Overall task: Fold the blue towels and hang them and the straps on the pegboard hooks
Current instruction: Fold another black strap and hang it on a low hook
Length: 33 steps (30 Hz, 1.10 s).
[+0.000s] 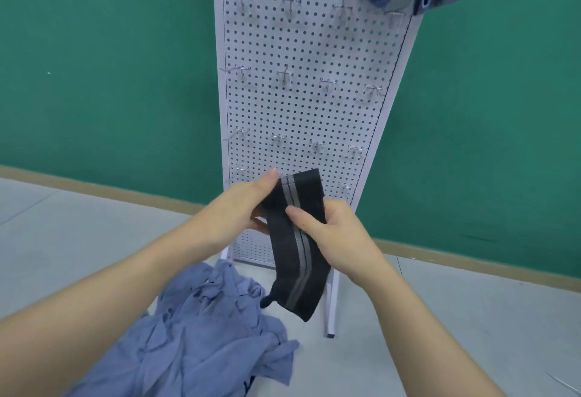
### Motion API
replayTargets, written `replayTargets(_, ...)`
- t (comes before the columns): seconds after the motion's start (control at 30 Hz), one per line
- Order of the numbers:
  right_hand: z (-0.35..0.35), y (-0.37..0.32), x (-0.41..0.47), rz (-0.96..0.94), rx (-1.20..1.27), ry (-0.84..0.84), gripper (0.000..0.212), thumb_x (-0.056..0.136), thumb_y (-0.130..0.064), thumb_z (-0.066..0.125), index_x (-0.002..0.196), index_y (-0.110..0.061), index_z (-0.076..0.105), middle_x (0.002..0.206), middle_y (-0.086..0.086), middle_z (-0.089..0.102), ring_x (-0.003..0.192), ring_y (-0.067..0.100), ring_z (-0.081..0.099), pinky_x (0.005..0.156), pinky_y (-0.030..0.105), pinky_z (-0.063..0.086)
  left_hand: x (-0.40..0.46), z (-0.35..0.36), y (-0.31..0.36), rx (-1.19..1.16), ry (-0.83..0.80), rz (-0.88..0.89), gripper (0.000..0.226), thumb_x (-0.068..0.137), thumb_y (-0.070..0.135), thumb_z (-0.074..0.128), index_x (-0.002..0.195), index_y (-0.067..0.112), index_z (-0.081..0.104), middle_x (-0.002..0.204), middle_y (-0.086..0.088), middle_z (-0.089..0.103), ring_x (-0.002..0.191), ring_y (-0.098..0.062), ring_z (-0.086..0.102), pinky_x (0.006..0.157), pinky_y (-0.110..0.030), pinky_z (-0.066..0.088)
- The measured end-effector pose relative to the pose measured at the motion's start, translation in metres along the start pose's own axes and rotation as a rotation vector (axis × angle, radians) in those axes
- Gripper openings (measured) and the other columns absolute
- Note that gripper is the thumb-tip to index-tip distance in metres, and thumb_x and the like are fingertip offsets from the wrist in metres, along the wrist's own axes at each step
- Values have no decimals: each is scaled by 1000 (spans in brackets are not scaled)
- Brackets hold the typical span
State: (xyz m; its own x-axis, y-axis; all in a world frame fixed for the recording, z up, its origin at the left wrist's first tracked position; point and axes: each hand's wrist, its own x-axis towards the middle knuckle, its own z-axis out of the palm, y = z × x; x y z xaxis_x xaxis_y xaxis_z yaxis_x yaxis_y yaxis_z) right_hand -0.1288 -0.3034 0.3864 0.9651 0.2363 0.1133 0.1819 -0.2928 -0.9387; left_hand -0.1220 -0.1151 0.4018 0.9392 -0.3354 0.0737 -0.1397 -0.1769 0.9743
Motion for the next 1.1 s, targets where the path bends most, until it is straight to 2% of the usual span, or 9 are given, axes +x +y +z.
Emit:
replayTargets(0.17, 2, 1, -1, -19, -12, 53, 18, 102, -28, 64, 97, -15, 77, 93, 0, 80, 88, 14, 76, 80, 29, 60, -5, 0, -28, 309, 31, 96, 27, 100, 40, 60, 113, 20, 73, 101, -2, 78, 93, -22, 72, 88, -47, 58)
replayTargets(0.3, 6, 3, 1, -17, -37, 108, 15, 97, -32, 71, 103, -18, 72, 95, -4, 79, 86, 8, 74, 74, 25, 59, -8, -4, -33, 296, 76, 88, 53, 89, 59, 58, 102, 10, 74, 93, -9, 76, 88, -28, 69, 85, -54, 56)
replayTargets(0.4, 5, 6, 3, 20, -21, 167, 32, 88, -42, 78, 113, -28, 64, 108, -8, 73, 98, 11, 71, 85, 32, 60, -9, -7, -38, 282, 135, 127, 66, 82, 68, 53, 103, 9, 72, 98, -12, 74, 92, -32, 67, 86, -55, 56)
replayTargets(0.6, 15, 6, 3, 54, 41, 54, 21, 102, -37, 64, 117, -25, 71, 113, -8, 77, 109, 15, 71, 101, 42, 56, -6, -8, -41, 168, 209, 183, 24, 106, 36, 55, 110, 19, 71, 102, -1, 77, 98, -24, 72, 93, -47, 56)
replayTargets(0.73, 37, -3, 2, 37, 40, 64, 28, 110, -34, 46, 99, -26, 70, 76, -20, 74, 71, -5, 67, 66, 13, 49, -5, 1, -41, 182, 267, 210, 29, 110, 36, 40, 126, 21, 59, 117, 13, 69, 114, -3, 63, 102, -33, 48)
replayTargets(0.83, 43, -5, 2, 44, 42, 71, 24, 110, -36, 45, 111, -37, 69, 92, -21, 75, 88, -3, 68, 76, 16, 50, -6, 6, -41, 123, 248, 172, 54, 104, 59, 36, 139, 20, 48, 137, 9, 59, 133, -4, 51, 116, -39, 38)
replayTargets(0.9, 42, -6, 2, 59, 59, 45, 18, 109, -34, 49, 103, -42, 64, 92, -28, 73, 90, -9, 67, 79, 14, 52, -4, 8, -42, 108, 253, 135, 69, 94, 70, 35, 132, 14, 46, 129, 3, 59, 123, -6, 54, 112, -49, 41)
replayTargets(1.0, 35, -16, -1, 45, 37, 77, 34, 108, -27, 53, 74, -26, 45, 43, -31, 47, 48, -7, 49, 49, 8, 36, -1, 9, -42, 118, 260, 97, 70, 91, 72, 37, 127, 13, 45, 130, -2, 59, 122, -12, 54, 111, -52, 41)
replayTargets(1.1, 21, -27, -3, 34, 27, 205, 40, 107, -25, 54, 71, -23, 36, 35, -28, 39, 40, -7, 45, 45, 8, 34, -3, 13, -46, 72, 153, 89, 60, 92, 67, 50, 132, 22, 53, 135, 6, 63, 131, -10, 55, 115, -49, 42)
